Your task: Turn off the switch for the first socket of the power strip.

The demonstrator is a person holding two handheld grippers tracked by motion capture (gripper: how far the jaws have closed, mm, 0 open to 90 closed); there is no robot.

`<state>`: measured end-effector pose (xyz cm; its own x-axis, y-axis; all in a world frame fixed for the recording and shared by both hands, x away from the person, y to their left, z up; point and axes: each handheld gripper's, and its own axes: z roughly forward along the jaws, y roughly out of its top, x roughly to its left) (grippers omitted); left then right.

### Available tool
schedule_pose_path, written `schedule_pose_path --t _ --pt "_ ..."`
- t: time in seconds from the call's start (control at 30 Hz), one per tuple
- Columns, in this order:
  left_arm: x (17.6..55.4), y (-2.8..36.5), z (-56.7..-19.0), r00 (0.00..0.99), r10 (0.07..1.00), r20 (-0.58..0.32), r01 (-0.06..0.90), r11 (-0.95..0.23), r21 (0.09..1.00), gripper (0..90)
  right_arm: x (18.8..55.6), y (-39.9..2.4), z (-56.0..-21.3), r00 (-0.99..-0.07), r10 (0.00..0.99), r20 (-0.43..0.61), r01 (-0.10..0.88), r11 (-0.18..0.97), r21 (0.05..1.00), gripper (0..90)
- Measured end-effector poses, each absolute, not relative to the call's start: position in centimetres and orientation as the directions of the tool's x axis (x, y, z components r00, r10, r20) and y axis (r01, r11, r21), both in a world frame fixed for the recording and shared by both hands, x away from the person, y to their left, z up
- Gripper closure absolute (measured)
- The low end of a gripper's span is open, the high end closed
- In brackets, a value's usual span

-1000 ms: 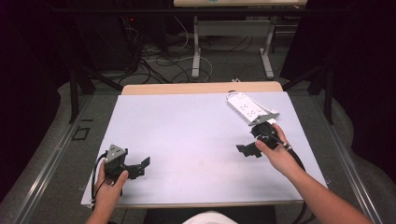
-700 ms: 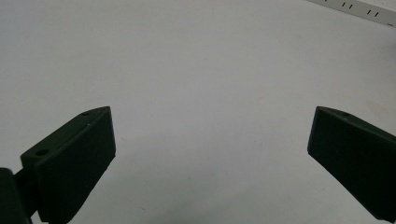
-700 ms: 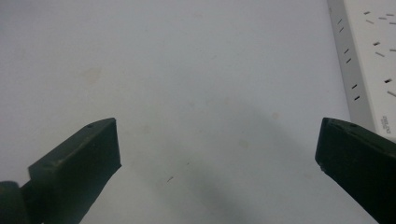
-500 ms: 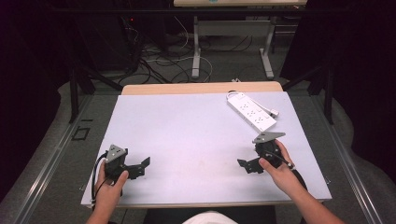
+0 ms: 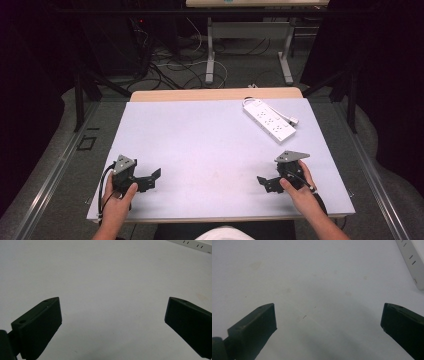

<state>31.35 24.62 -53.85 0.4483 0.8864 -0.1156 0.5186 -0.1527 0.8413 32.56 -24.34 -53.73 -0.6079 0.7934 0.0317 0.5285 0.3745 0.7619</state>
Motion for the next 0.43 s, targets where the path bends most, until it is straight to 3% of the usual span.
schedule_pose_path --t 0.43 --pt "31.45 24.66 -53.92 0.440 0.890 -0.118 0.521 -0.146 0.841 0.9 32.61 -24.89 -54.62 -0.585 0.811 0.021 0.525 0.359 0.771 0.0"
